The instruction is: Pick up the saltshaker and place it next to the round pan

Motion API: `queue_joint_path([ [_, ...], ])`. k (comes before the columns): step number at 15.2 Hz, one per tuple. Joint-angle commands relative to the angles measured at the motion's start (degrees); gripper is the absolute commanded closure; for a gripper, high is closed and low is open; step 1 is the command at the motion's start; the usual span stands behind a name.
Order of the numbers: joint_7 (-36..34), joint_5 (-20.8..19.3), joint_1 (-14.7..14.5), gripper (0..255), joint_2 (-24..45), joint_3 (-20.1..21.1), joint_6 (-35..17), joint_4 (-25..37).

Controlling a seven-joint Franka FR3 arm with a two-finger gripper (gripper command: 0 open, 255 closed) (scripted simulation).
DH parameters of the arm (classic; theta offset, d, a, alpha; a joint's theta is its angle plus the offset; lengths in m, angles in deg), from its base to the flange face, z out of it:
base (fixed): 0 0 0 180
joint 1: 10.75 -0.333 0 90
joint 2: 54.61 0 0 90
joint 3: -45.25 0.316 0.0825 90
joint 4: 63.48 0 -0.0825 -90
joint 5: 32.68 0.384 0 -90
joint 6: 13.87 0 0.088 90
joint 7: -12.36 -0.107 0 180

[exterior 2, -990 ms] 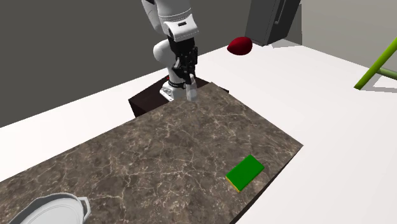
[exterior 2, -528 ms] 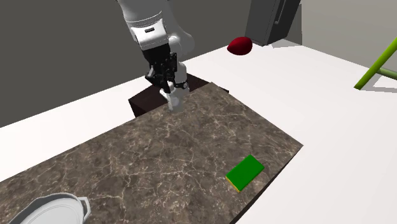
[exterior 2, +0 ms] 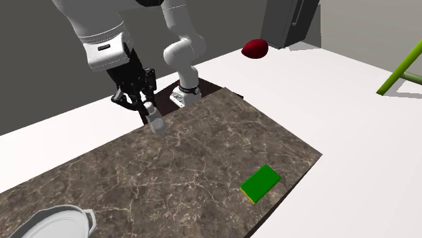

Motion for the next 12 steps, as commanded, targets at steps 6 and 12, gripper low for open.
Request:
queue_joint_path([
  [6, 21.8, 20.8, 5.3, 255, 25.9, -12.9, 6.1, 16.3],
  [12, 31.1, 34.4, 27.6, 255, 44.1, -5.9, 15.8, 36.5],
])
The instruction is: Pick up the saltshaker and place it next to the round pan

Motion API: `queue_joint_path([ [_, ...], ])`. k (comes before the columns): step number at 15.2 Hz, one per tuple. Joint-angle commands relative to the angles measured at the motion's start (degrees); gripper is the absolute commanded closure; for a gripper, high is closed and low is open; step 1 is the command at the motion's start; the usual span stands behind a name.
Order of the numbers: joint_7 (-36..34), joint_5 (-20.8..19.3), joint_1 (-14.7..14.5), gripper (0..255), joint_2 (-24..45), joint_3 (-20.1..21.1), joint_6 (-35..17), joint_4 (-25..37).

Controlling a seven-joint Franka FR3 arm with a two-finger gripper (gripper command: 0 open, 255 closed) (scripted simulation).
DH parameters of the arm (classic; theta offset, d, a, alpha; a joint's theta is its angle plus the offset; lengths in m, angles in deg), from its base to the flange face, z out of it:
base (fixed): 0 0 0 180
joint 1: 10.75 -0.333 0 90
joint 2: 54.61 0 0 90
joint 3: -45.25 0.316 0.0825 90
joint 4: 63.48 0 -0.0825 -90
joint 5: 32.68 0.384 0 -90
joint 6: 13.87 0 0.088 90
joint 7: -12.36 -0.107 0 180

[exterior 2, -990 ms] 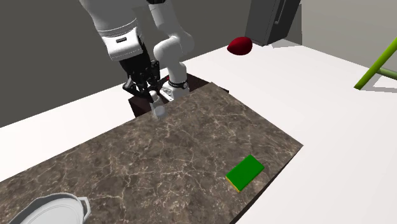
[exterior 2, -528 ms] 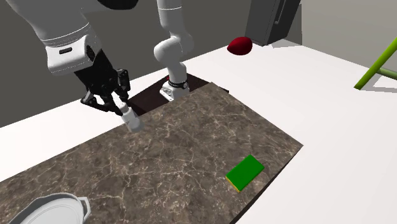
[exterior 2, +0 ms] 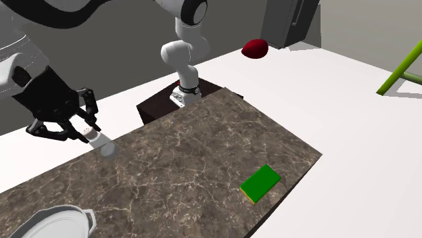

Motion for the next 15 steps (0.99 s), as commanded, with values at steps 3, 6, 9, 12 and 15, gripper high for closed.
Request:
queue_joint_path([
  [3, 2.4, 5.5, 11.0, 255, 8.1, 3.8, 4.6, 11.5],
  [6, 3.0, 5.2, 9.5, 255, 7.8, 3.6, 2.0, 8.2],
  [9, 3.6, 5.1, 8.4, 255, 7.7, 3.4, -0.3, 5.2],
  [12, 4.2, 5.2, 7.4, 255, 7.7, 3.3, -2.6, 2.6],
  [15, 4.7, 5.4, 6.6, 255, 7.8, 3.4, -4.8, 0.2],
])
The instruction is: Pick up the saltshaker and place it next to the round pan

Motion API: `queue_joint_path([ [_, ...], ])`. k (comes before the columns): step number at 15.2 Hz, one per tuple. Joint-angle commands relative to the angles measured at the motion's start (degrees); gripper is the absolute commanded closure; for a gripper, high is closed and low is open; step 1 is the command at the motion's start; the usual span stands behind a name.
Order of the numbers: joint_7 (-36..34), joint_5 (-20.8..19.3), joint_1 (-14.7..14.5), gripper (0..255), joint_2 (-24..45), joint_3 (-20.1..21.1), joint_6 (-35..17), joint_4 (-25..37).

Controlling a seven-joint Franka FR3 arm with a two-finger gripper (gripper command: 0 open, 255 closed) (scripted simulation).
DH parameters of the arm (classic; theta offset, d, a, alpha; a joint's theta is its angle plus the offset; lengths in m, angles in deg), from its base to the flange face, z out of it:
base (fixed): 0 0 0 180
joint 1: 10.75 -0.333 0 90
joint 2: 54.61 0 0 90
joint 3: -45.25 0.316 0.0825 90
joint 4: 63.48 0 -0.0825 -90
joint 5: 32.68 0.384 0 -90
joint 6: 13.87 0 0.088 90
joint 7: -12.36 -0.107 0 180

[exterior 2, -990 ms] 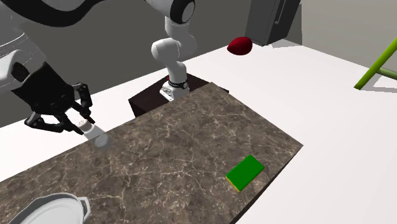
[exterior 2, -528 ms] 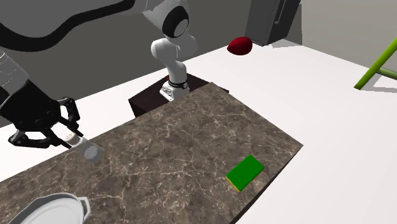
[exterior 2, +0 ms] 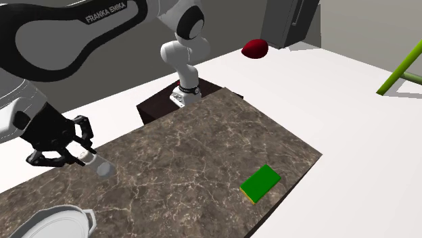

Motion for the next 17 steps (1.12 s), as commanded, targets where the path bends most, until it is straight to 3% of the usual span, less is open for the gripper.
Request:
queue_joint_path([
  [1, 0.4, 0.2, -0.4, 255, 0.2, 0.1, -1.5, -1.5],
  [17, 3.6, 3.0, -2.0, 255, 3.0, 1.8, -11.5, -10.7],
])
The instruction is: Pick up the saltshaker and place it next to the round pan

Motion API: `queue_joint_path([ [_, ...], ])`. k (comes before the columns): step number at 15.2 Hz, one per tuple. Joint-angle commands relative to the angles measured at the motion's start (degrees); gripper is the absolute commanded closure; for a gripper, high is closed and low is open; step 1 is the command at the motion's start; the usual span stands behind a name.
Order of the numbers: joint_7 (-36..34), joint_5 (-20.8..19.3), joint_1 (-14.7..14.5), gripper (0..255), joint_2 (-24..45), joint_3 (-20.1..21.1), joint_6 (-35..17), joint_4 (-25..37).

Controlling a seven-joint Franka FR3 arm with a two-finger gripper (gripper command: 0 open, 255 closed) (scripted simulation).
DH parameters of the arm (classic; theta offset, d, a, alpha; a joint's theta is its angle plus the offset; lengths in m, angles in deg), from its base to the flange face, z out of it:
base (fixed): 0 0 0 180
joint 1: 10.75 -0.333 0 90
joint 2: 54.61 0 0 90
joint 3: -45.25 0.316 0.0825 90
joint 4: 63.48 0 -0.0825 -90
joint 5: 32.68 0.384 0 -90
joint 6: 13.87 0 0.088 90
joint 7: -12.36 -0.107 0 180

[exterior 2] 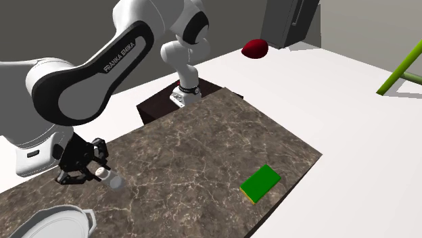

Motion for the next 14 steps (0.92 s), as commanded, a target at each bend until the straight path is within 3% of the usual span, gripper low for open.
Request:
queue_joint_path([
  [1, 0.4, 0.5, 0.1, 255, 0.6, 0.4, -1.1, -0.7],
  [9, 0.7, 0.8, 0.1, 255, 0.9, 0.6, -1.8, -1.2],
  [10, 0.7, 0.8, 0.1, 0, 0.9, 0.6, -1.8, -1.2],
  [14, 0.7, 0.8, 0.1, 0, 0.9, 0.6, -1.8, -1.2],
])
